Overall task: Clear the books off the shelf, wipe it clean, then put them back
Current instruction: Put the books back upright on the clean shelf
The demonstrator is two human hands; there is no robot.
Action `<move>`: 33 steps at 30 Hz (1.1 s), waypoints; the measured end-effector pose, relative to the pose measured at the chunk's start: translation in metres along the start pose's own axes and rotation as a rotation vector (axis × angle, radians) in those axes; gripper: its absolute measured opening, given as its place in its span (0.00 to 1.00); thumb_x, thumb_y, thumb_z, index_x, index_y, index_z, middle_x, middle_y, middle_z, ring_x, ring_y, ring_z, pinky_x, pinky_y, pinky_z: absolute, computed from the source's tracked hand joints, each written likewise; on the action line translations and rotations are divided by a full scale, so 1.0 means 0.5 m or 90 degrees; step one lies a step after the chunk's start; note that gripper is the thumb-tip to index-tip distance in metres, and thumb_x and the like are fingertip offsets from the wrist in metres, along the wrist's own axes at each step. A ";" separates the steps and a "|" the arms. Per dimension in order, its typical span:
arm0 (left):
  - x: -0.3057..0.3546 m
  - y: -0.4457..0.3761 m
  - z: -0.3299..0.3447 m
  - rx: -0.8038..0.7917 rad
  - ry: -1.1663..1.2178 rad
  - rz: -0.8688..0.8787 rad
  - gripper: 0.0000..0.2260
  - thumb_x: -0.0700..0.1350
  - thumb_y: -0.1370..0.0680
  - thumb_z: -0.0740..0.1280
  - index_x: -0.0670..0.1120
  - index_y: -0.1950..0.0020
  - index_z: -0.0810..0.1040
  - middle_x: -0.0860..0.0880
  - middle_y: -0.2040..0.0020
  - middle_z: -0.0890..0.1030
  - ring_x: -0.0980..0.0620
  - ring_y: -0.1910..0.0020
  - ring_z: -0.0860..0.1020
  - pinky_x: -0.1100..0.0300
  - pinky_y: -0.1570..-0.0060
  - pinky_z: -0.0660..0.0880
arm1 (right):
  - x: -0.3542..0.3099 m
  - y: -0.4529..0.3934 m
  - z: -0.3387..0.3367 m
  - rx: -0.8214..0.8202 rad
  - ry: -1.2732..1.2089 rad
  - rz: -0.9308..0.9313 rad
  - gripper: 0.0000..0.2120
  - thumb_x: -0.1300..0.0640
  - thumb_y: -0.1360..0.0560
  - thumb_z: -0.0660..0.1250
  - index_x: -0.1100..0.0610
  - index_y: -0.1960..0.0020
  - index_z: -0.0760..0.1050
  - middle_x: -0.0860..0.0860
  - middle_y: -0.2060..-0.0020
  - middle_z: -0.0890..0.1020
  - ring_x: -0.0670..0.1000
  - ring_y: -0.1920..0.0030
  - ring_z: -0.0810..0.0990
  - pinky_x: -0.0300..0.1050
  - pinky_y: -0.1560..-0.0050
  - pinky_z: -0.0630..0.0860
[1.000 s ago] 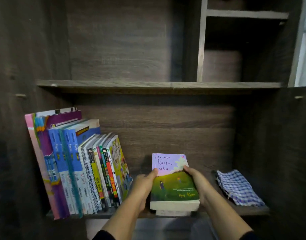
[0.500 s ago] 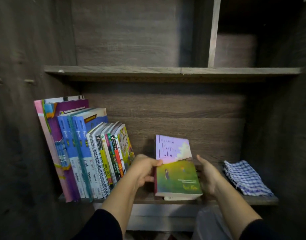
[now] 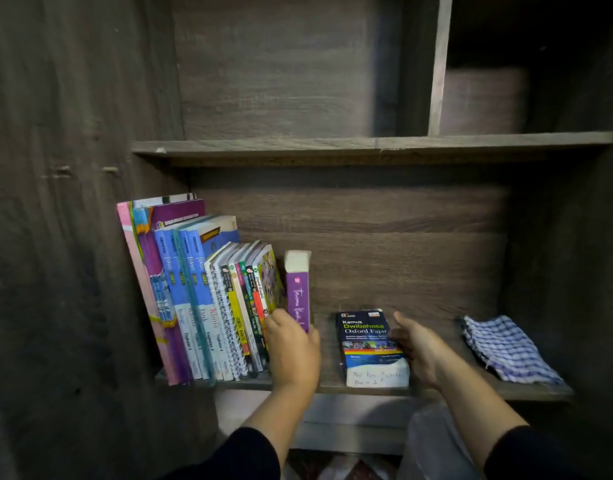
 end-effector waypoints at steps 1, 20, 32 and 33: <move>-0.004 0.003 0.006 -0.005 -0.013 0.017 0.20 0.48 0.25 0.70 0.41 0.41 0.66 0.44 0.40 0.72 0.48 0.43 0.77 0.62 0.53 0.75 | 0.000 -0.001 0.001 -0.004 -0.001 0.001 0.19 0.49 0.20 0.57 0.61 0.63 0.71 0.59 0.64 0.77 0.55 0.64 0.76 0.46 0.65 0.70; 0.029 0.066 0.108 -0.170 -0.650 0.627 0.18 0.39 0.21 0.58 0.37 0.32 0.67 0.37 0.30 0.65 0.39 0.28 0.59 0.46 0.32 0.60 | 0.015 -0.046 -0.024 0.026 0.034 -0.025 0.06 0.66 0.22 0.59 0.63 0.52 0.75 0.61 0.62 0.82 0.58 0.62 0.80 0.53 0.54 0.77; 0.064 0.052 0.109 -0.161 -0.626 0.517 0.13 0.41 0.23 0.60 0.40 0.39 0.72 0.38 0.38 0.70 0.39 0.36 0.64 0.47 0.38 0.63 | 0.013 -0.059 -0.027 0.035 0.100 -0.073 0.13 0.76 0.27 0.57 0.72 0.45 0.75 0.64 0.56 0.80 0.59 0.61 0.79 0.54 0.50 0.77; 0.070 0.055 0.111 -0.159 -0.619 0.523 0.13 0.41 0.23 0.60 0.40 0.39 0.71 0.39 0.38 0.70 0.39 0.36 0.64 0.48 0.37 0.63 | 0.015 -0.059 -0.031 0.040 0.109 -0.071 0.12 0.76 0.26 0.57 0.71 0.46 0.75 0.64 0.57 0.80 0.58 0.62 0.79 0.53 0.53 0.77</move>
Point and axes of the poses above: each hand's wrist, its own y-axis away from the middle knuckle, its own z-axis out of the palm, x = y × z, the point moved 10 cm from there along -y, towards the middle knuckle
